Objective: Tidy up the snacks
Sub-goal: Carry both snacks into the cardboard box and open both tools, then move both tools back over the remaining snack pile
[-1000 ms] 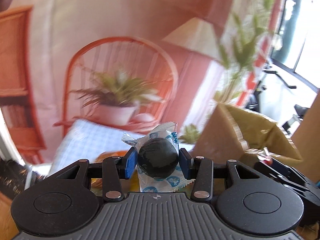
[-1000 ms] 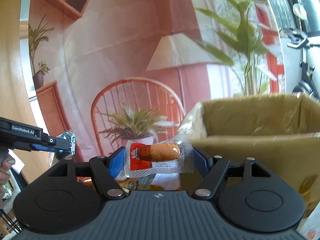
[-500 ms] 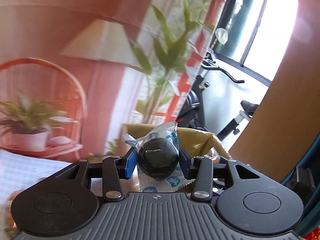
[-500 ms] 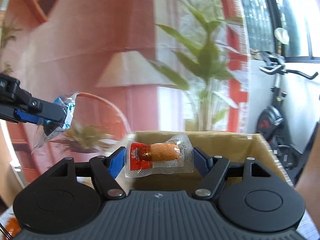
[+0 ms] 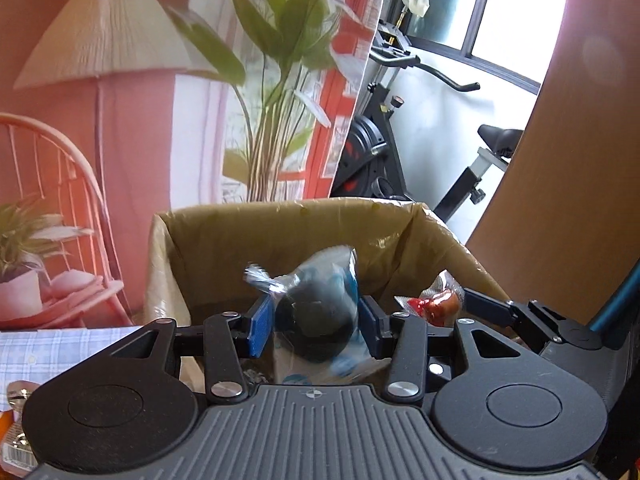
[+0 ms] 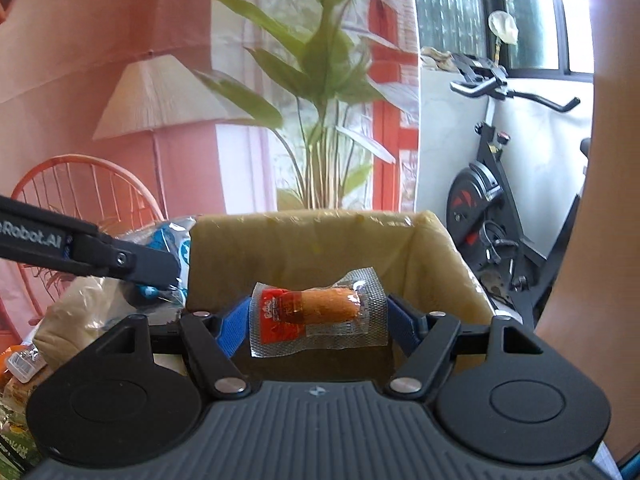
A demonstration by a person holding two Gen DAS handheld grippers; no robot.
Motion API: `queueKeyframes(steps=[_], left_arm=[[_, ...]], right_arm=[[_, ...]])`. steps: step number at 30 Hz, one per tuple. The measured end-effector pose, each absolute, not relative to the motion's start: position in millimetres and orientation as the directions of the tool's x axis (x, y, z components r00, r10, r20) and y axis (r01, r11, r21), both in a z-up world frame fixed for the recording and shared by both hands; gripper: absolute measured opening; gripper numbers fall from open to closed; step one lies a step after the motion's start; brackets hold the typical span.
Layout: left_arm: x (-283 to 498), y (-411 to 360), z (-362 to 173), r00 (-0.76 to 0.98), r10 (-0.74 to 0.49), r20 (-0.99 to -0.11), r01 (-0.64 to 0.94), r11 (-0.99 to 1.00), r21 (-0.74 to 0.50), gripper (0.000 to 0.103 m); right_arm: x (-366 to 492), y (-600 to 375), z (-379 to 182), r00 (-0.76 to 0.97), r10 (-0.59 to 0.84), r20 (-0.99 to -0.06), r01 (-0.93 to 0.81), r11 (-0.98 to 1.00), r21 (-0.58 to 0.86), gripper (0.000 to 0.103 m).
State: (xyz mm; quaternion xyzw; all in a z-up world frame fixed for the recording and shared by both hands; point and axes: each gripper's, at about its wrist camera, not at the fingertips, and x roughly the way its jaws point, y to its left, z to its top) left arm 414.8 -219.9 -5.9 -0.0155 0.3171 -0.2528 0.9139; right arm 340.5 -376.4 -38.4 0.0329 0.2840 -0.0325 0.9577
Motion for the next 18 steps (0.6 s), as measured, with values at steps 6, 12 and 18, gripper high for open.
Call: queueKeyframes(steps=[6, 12, 18], left_arm=[[411, -214, 4, 0.685, -0.454, -0.57, 0.437, 0.882, -0.178, 0.065], [385, -195, 29, 0.709, -0.424, -0.563, 0.403, 0.899, -0.169, 0.066], [349, -174, 52, 0.75, -0.372, -0.546, 0.368, 0.922, -0.122, 0.066]], right_arm=[[330, -380, -35, 0.838, -0.046, -0.544, 0.102, 0.992, 0.072, 0.084], [311, -374, -18, 0.859, -0.007, -0.512, 0.088, 0.987, 0.135, 0.084], [286, -362, 1, 0.878, 0.046, -0.477, 0.07, 0.972, 0.223, 0.084]])
